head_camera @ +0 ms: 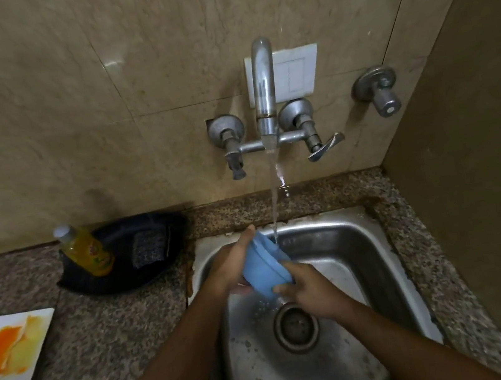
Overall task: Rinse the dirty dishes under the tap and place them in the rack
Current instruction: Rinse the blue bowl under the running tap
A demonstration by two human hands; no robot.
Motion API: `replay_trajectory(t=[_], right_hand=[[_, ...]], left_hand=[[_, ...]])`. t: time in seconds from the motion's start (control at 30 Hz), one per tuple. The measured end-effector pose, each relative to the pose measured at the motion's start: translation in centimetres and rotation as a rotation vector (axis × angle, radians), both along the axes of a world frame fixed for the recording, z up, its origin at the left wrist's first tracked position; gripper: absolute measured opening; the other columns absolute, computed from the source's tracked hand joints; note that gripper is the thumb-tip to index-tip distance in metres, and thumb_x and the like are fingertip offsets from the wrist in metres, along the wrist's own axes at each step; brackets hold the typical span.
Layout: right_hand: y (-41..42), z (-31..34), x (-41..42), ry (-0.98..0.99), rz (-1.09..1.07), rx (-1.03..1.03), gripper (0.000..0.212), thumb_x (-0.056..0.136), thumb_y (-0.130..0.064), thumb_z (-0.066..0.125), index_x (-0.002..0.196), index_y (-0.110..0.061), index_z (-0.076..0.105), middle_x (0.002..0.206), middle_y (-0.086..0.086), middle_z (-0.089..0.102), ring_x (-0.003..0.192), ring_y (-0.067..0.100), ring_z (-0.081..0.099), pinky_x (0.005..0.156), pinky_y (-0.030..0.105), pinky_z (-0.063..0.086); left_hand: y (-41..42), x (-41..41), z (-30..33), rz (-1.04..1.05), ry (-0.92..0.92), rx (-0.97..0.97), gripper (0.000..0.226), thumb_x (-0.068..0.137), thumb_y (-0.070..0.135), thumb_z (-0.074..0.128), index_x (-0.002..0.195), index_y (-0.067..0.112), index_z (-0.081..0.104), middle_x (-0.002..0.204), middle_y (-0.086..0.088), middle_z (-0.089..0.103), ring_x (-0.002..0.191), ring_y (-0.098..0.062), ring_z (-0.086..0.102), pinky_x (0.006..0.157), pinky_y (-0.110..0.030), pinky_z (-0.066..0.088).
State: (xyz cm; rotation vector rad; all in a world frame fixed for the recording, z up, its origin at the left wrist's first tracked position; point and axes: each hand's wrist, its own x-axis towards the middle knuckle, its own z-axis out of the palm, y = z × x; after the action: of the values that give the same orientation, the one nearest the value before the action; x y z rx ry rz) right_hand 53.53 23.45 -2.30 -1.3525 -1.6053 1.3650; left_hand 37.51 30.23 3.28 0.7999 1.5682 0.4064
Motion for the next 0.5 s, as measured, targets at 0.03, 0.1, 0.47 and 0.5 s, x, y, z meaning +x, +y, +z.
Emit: replay_trajectory(t=[0.03,0.1,0.47,0.5], right_hand=[[0.1,0.1,-0.3,0.162,-0.072,-0.090,0.034,0.081,-0.019,0.072,0.115,-0.021,0.065,0.108,-0.005,0.071,0.101,0.012,0.066,0.088,0.034,0.053],[0.3,0.3,-0.2,0.447,-0.187,-0.250,0.048,0.075,-0.020,0.076,0.121,-0.014,0.063,0.112,0.005,0.071,0.102,0.024,0.067,0.089,0.044,0.053],[1.5,1.0,-0.9,0.709,-0.507,-0.677,0.032,0.090,-0.019,0.056,0.116,-0.005,0.068,0.114,0.024,0.068,0.101,0.040,0.063,0.097,0.055,0.047],[1.6,1.0,-1.2,0.672,-0.483,-0.610,0.030,0.088,-0.019,0.060,0.112,-0.005,0.069,0.108,0.022,0.071,0.096,0.038,0.064,0.090,0.050,0.052]], left_hand=[[-0.1,-0.1,0.1,0.001,0.032,-0.027,0.067,0.082,0.074,0.052,0.110,0.015,0.062,0.093,-0.013,0.068,0.083,-0.027,0.068,0.067,-0.034,0.056],[-0.5,-0.2,-0.2,0.015,0.077,-0.026,0.074,0.083,0.077,0.047,0.111,0.010,0.062,0.093,-0.015,0.067,0.083,-0.029,0.067,0.069,-0.034,0.056],[-0.7,-0.5,0.3,-0.044,0.299,0.104,0.054,0.093,0.064,0.043,0.104,0.014,0.060,0.088,-0.017,0.066,0.078,-0.033,0.068,0.078,-0.046,0.061],[-0.7,-0.6,0.7,-0.035,0.277,0.066,0.056,0.092,0.066,0.043,0.101,0.014,0.061,0.086,-0.018,0.066,0.076,-0.033,0.069,0.077,-0.045,0.061]])
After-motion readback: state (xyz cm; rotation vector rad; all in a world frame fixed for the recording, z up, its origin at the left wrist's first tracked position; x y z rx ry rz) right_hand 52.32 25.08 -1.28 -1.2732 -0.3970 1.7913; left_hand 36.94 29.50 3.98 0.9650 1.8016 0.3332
